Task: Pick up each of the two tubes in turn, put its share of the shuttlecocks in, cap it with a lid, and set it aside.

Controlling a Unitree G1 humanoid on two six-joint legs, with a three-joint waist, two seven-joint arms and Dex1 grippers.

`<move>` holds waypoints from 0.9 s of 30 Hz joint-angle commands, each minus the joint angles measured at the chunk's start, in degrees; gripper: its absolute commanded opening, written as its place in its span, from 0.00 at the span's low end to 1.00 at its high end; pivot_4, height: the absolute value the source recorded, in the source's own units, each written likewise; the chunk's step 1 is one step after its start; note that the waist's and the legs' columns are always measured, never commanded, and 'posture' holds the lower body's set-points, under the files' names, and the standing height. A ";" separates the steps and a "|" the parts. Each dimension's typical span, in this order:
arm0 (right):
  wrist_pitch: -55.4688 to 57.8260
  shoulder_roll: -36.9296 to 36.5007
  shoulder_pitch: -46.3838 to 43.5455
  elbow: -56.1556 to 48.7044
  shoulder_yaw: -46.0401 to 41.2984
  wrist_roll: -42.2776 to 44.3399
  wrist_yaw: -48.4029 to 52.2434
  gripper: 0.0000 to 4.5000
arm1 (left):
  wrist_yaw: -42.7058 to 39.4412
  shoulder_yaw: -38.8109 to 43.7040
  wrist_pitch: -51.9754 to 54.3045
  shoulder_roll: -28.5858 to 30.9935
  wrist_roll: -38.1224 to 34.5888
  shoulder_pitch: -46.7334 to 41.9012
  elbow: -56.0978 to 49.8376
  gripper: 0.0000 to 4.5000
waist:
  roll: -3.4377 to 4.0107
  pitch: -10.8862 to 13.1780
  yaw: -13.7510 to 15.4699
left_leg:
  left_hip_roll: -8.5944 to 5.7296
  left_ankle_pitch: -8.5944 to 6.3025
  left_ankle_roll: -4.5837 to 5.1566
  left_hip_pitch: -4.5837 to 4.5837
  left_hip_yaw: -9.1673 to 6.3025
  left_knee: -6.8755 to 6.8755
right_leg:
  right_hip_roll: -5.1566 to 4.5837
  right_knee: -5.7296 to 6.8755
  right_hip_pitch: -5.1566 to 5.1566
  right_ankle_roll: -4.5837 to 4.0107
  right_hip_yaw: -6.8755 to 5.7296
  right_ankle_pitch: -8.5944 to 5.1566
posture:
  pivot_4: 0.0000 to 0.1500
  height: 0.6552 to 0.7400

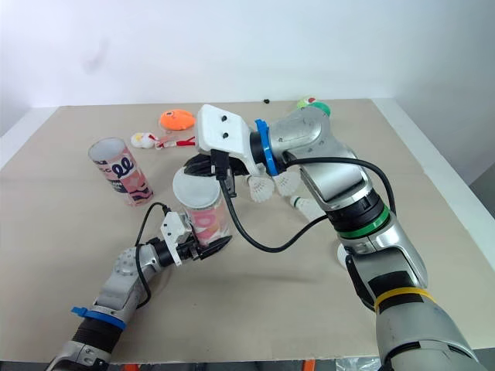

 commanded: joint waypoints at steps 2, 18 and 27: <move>-1.17 -0.77 -0.60 -1.08 0.09 -1.63 1.54 0.01 | 0.97 -2.01 2.57 0.22 2.47 2.52 3.96 0.76 | 0.00 0.00 -0.01 | 0.00 0.00 0.00 0.00 0.01 0.00 | 0.00 0.00 -0.01 0.00 0.00 0.00 | 1.00 1.00; -4.43 -1.92 -0.73 -1.70 2.01 -7.05 4.14 0.01 | 0.73 -2.39 3.05 0.37 2.72 2.54 3.98 0.76 | -0.01 0.01 -0.01 | -0.09 -0.01 -0.01 0.00 0.02 -0.08 | -0.18 -0.02 -0.12 0.02 -0.02 -0.10 | 1.00 1.00; -7.36 -2.04 -0.05 -1.02 2.49 -9.90 4.85 0.01 | 0.60 -2.67 3.13 0.52 2.77 2.42 4.12 0.76 | -0.01 0.00 -0.01 | -0.11 -0.01 -0.02 0.00 -0.02 -0.14 | -0.31 -0.29 -0.14 0.05 -0.18 -0.10 | 1.00 1.00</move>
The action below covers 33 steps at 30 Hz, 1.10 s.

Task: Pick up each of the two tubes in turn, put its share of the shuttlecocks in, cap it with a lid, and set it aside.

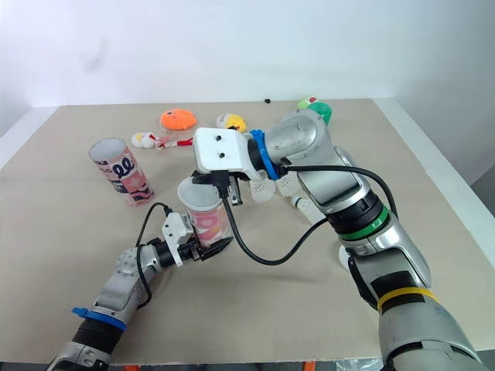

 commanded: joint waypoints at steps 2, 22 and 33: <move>-2.29 -1.21 0.05 -0.44 0.20 -2.07 0.73 0.01 | 0.53 -2.06 3.06 0.48 2.35 2.25 4.69 0.76 | 0.00 0.00 0.00 | 0.00 0.00 0.00 0.00 0.00 -0.01 | -0.04 -0.06 0.01 0.01 -0.03 0.01 | 1.00 1.00; -7.76 -3.95 1.50 -0.31 -0.02 -4.72 1.74 0.01 | 0.21 -2.74 3.72 0.78 2.06 2.42 4.16 0.76 | 0.01 0.00 0.03 | -0.03 -0.01 -0.02 -0.01 -0.01 -0.20 | -0.36 -0.56 0.16 0.11 -0.20 0.07 | 1.00 1.00; -8.94 -4.03 2.09 -0.82 0.33 -5.69 2.43 0.01 | 0.05 -2.81 4.04 0.87 1.91 2.42 3.99 0.76 | 0.02 -0.01 0.03 | -0.02 -0.01 -0.02 -0.01 -0.01 -0.34 | -0.39 -0.62 0.14 0.11 -0.27 0.07 | 1.00 1.00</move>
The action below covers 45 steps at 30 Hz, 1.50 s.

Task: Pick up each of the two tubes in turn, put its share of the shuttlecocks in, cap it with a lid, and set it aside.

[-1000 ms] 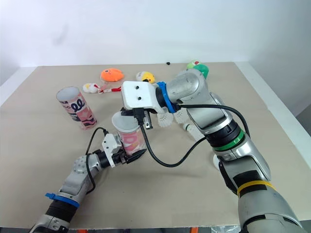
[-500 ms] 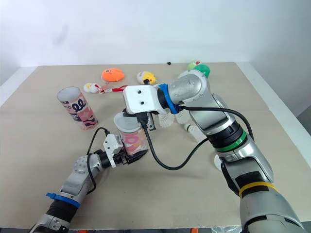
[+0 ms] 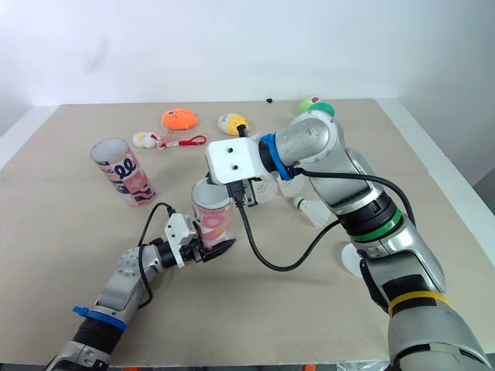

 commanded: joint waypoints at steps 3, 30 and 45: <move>2.34 1.91 0.97 -0.90 -0.95 1.54 -0.21 0.01 | 0.43 -1.76 3.21 0.42 2.01 2.49 4.78 0.76 | 0.00 -0.01 -0.01 | 0.00 0.00 0.00 0.00 0.01 0.00 | 0.00 -0.01 0.00 0.00 0.01 0.00 | 1.00 1.00; 8.22 3.68 -0.26 -1.17 -2.70 5.72 -0.30 0.01 | 0.52 -2.00 3.30 -0.04 2.00 1.89 5.39 0.76 | 0.00 0.03 0.02 | 0.01 0.00 0.00 -0.11 -0.01 -0.11 | -0.02 -0.08 -0.10 -0.01 -0.03 0.00 | 1.00 1.00; 6.04 1.44 -0.15 -1.19 -2.00 3.19 1.23 0.01 | 0.40 -2.10 3.15 -0.07 1.93 1.88 5.54 0.76 | -0.01 0.03 0.03 | -0.02 0.00 0.00 -0.12 -0.01 -0.11 | -0.08 -0.11 -0.11 0.00 -0.03 -0.01 | 1.00 1.00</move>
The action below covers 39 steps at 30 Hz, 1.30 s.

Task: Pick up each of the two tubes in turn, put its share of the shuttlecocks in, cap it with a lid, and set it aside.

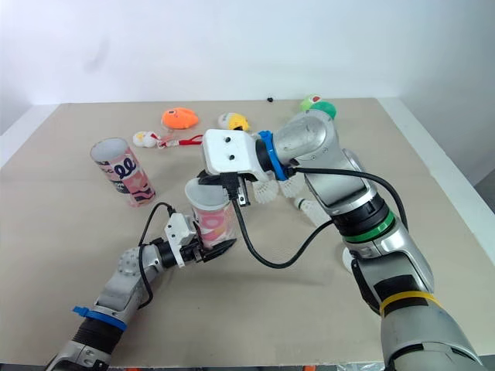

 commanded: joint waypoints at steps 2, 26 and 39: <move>-1.29 -1.46 -0.36 -0.93 0.50 -1.48 0.77 0.01 | 0.42 -1.93 3.03 -0.03 2.13 1.97 5.81 0.76 | 0.00 0.00 0.00 | -0.03 0.00 0.00 -0.01 0.00 0.00 | -0.03 0.00 0.00 0.01 0.00 -0.01 | 1.00 1.00; -8.91 -2.47 1.61 -0.66 4.02 -8.05 0.17 0.01 | 0.37 -2.15 3.26 -0.12 2.16 2.00 5.69 0.76 | 0.01 -0.03 0.00 | -0.21 0.00 0.00 -0.01 -0.03 -0.02 | -0.22 -0.01 0.02 0.11 -0.03 -0.07 | 1.00 1.00; -1.77 0.79 -1.01 -1.76 -2.19 -0.66 0.04 0.01 | 0.17 -2.14 3.49 -0.21 2.11 1.50 6.21 0.76 | 0.01 -0.04 0.00 | -0.20 0.00 0.00 0.00 -0.07 -0.05 | -0.27 -0.01 0.02 0.12 -0.08 -0.07 | 1.00 1.00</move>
